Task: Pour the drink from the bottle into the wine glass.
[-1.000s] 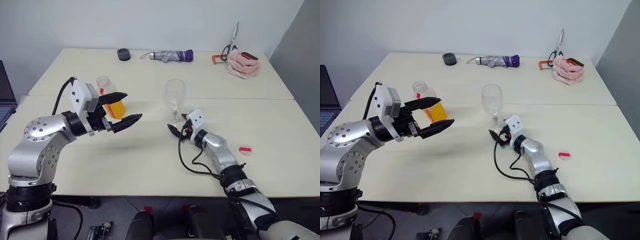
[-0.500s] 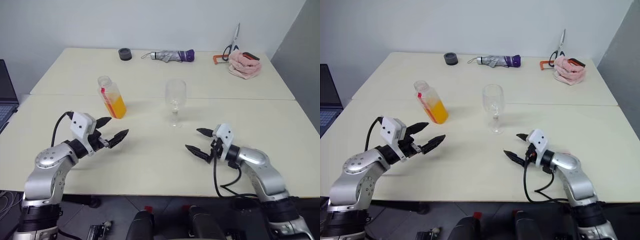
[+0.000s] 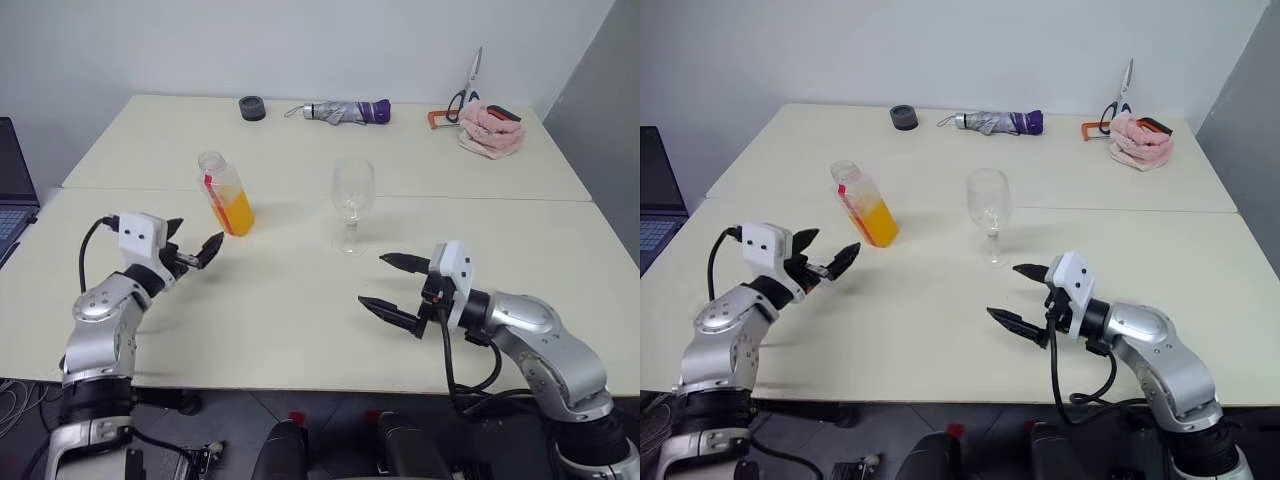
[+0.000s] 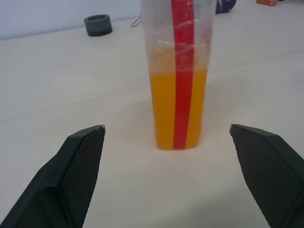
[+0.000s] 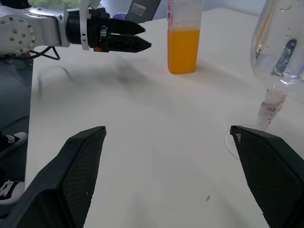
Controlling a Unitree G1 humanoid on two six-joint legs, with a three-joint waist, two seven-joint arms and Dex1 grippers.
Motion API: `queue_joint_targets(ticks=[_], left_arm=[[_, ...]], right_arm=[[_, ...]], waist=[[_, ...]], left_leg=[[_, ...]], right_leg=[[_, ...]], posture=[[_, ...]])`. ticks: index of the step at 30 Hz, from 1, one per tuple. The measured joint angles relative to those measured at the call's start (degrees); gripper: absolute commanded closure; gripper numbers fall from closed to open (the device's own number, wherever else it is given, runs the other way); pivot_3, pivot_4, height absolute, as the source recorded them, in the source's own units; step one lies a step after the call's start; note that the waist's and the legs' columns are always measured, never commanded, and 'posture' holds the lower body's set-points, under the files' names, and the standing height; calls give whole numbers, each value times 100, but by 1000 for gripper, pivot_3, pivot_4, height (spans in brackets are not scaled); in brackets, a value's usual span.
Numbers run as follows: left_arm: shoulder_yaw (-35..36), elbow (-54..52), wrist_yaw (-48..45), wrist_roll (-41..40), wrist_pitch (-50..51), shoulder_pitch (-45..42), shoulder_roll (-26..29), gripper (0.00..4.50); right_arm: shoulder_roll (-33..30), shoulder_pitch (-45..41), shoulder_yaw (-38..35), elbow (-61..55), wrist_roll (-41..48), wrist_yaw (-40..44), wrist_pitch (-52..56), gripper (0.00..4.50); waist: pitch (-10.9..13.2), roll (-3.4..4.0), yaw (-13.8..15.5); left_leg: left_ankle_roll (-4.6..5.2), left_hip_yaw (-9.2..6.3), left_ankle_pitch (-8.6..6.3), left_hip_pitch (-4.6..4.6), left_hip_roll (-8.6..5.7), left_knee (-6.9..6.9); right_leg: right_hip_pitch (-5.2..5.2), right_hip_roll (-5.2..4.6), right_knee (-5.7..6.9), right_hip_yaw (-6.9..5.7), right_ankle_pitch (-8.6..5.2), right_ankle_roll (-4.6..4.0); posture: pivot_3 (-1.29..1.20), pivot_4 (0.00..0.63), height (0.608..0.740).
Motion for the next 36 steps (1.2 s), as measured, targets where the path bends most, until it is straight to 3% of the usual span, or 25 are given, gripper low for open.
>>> queue_joint_targets(ticks=[32, 36], left_arm=[[-497, 2645, -512, 606, -1143, -2183, -230, 0], [-497, 2879, -526, 608, -1251, -2282, -261, 910]], right_arm=[[-120, -178, 35, -206, 1, -106, 6, 36], [-121, -215, 35, -206, 3, -107, 6, 0]], waist=[[0, -1, -9], [0, -1, -5]], left_leg=[[0, -3, 0, -5, -2, 2], [0, -4, 0, -5, -2, 2]], right_leg=[[-1, 2, 1, -4, 1, -1], [-1, 2, 1, -5, 1, -1]], posture=[[0, 150, 740], [0, 150, 740]])
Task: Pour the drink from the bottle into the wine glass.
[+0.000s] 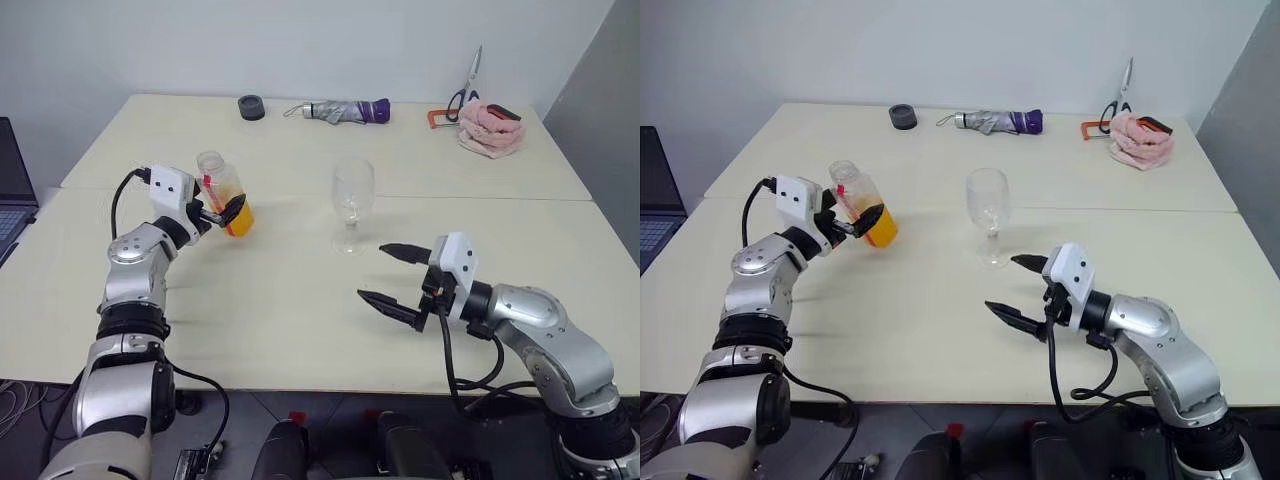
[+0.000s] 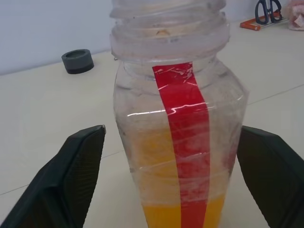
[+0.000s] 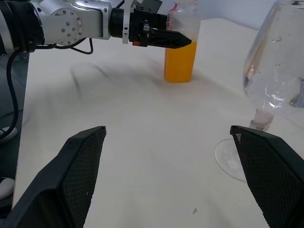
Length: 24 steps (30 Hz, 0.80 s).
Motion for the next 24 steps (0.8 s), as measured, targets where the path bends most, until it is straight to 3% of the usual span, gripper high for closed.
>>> queue_joint_targets(ticks=[6, 17, 24], left_arm=[[5, 143, -3, -7, -31, -46, -70, 2643], [17, 200, -4, -35, -94, -76, -96, 2736], [-325, -858, 20, 157, 89, -39, -158, 2738]], right_arm=[[14, -65, -4, 0, 44, -51, 8, 0], [37, -260, -23, -15, 209, -140, 13, 0], [66, -541, -251, -238, 428, -400, 124, 0]], waist=[[0, 0, -5], [0, 0, -2], [1, -3, 5]], left_leg=[[0, 0, 0, 1, 1, 0], [0, -1, 0, 0, 0, 1], [-1, -7, 0, -8, -2, 3]], right_leg=[[0, 0, 1, 0, 0, 0], [0, 0, 2, 0, 0, 0], [-1, -3, 0, -4, 0, 0]], posture=[[0, 150, 740], [0, 150, 740], [0, 150, 740]])
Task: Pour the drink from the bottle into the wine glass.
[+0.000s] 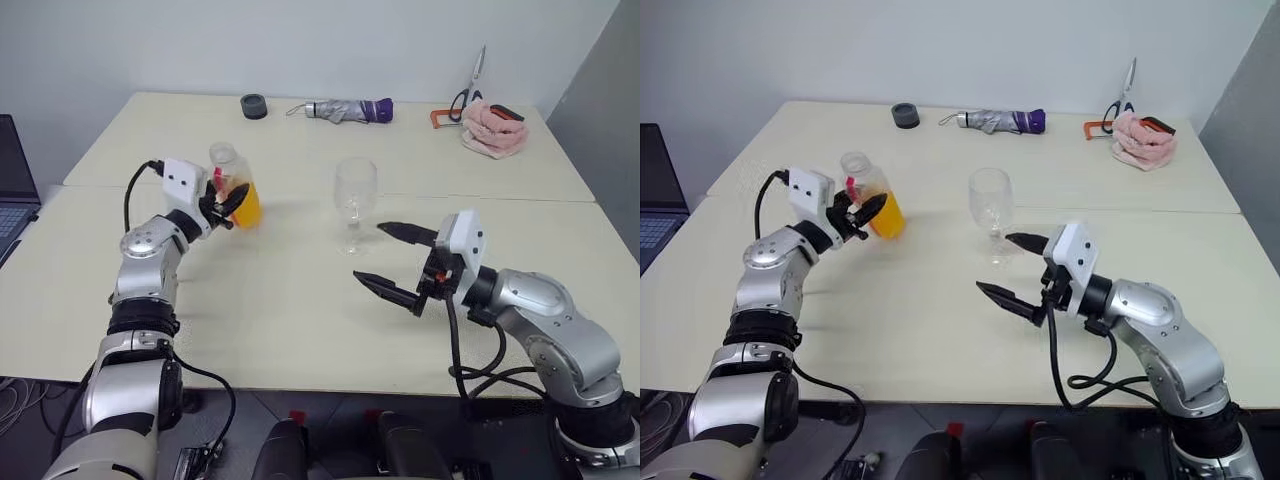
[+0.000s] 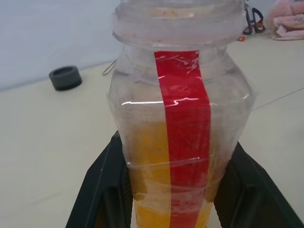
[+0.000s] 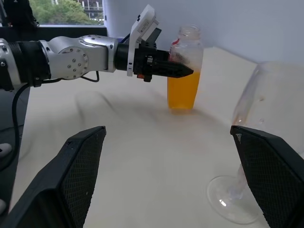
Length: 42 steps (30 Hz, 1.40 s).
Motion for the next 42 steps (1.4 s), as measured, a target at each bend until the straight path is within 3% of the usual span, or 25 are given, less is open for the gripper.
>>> queue_joint_targets(ticks=[10, 20, 34, 42], left_arm=[[-801, -613, -11, 560, -85, -733, -256, 2739], [-1438, 175, 40, 1390, -1350, -1331, -375, 2739], [-1750, 1340, 789, 2429, -2794, -1944, -341, 2787], [-1989, 1729, 1140, 2913, -3339, -2145, -320, 2787]], right_arm=[[105, -8, -198, 11, -133, -437, -147, 0], [123, 20, -313, 139, -253, -653, -243, 0], [153, 323, -398, 261, -449, -706, -431, 0], [-98, 463, -846, 208, 215, -213, -468, 0]], waist=[[0, 0, 3], [0, 0, -8], [1, 0, -5], [1, -1, 3]], left_leg=[[0, 2, 0, 0, -2, 0], [1, 5, 0, 1, -2, -1], [1, 6, 0, -1, -4, -2], [1, 7, -1, -2, -6, -2]], right_leg=[[0, 2, 0, 2, 0, 0], [-1, 3, 1, 4, 0, 0], [-3, 3, -1, 5, 0, 0], [-3, 2, -1, 6, 0, 0]], posture=[[0, 150, 740], [0, 150, 740], [0, 150, 740], [0, 150, 740]])
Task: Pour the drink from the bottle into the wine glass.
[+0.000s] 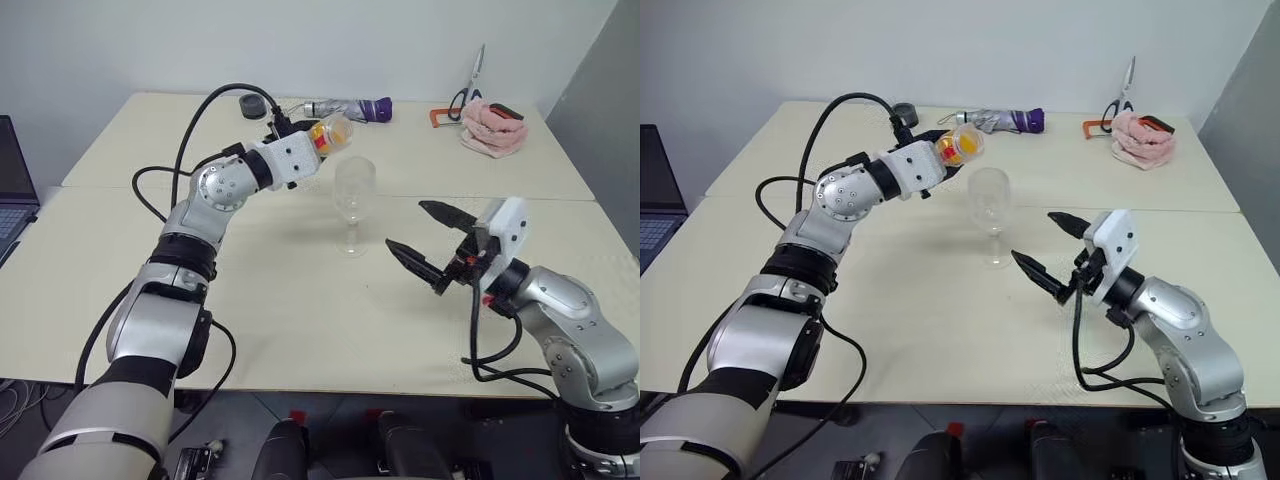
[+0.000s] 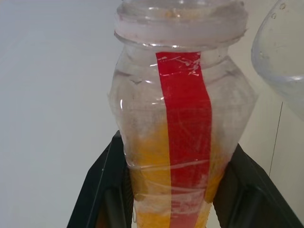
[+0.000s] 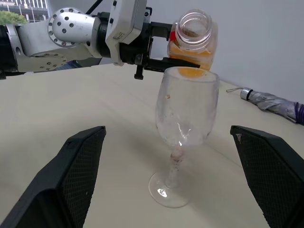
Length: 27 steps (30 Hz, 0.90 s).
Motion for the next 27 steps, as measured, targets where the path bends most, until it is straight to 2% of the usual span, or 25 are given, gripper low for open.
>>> queue_joint_targets(ticks=[11, 27], left_arm=[[-177, 375, 419, 394, -392, -295, 29, 2787], [-685, 589, 1506, 1376, -929, -552, 359, 2787]], right_arm=[[-550, -82, -359, -69, 520, 192, 220, 0], [-596, -98, -432, -68, 549, 165, 220, 0]], waist=[[0, 0, -6], [0, 0, 1]], left_leg=[[0, 3, 0, 1, 0, 0], [0, 4, 0, 1, 0, 0]], right_leg=[[0, 0, 1, 2, 0, 0], [0, -1, 2, 3, 0, 0]], posture=[[0, 150, 740], [0, 150, 740]])
